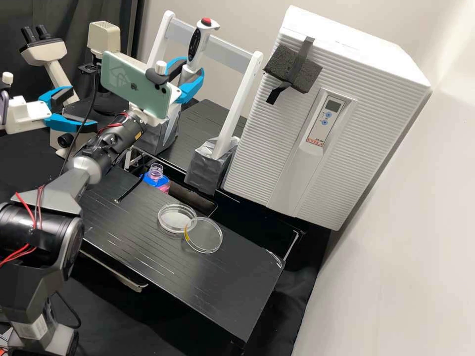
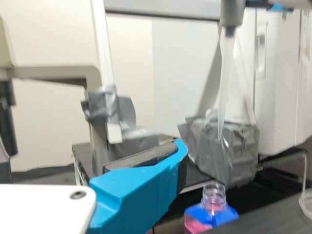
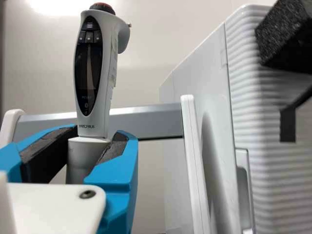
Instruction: Use the pipette
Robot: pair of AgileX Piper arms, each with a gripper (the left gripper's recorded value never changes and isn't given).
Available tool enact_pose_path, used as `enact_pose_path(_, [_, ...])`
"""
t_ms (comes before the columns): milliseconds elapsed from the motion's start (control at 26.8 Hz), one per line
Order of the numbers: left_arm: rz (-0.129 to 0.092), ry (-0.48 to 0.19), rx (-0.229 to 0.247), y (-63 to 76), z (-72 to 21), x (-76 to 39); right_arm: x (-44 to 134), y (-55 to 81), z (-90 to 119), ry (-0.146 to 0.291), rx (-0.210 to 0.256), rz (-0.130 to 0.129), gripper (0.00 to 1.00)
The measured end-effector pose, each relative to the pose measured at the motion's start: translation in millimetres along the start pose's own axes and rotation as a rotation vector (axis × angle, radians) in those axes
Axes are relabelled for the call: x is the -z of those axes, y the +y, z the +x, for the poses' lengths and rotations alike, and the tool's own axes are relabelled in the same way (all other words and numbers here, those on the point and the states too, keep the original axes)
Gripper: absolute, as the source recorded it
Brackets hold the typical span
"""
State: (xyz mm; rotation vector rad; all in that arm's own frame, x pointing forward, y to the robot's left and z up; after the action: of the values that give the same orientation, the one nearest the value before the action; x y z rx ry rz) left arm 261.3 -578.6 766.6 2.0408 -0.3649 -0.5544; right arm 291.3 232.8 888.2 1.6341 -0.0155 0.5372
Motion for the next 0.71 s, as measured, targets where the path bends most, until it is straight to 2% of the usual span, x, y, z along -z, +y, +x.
enact_pose_path(37, [-0.001, 0.003, 0.012, -3.6, 1.1, 0.9, -0.8, -2.1, -2.7, -0.002, -0.003, 0.004, 0.0])
enact_pose_path(149, [-0.03, 0.02, 0.051, -16.2, 4.5, -0.3, -3.1, -12.9, -13.4, -0.013, 0.016, 0.015, 0.0])
enact_pose_path(336, [-0.059, 0.022, 0.098, -32.2, 8.5, -6.3, -4.3, -22.8, -21.6, -0.008, 0.022, 0.013, 0.0])
enact_pose_path(485, [-0.058, 0.003, 0.128, -40.8, 9.7, -12.9, -9.0, -30.8, -24.9, -0.005, -0.001, -0.003, 0.0])
enact_pose_path(709, [0.031, -0.024, 0.18, -51.5, 8.8, -20.7, -21.6, -44.1, -25.4, -0.023, -0.007, -0.038, 0.0])
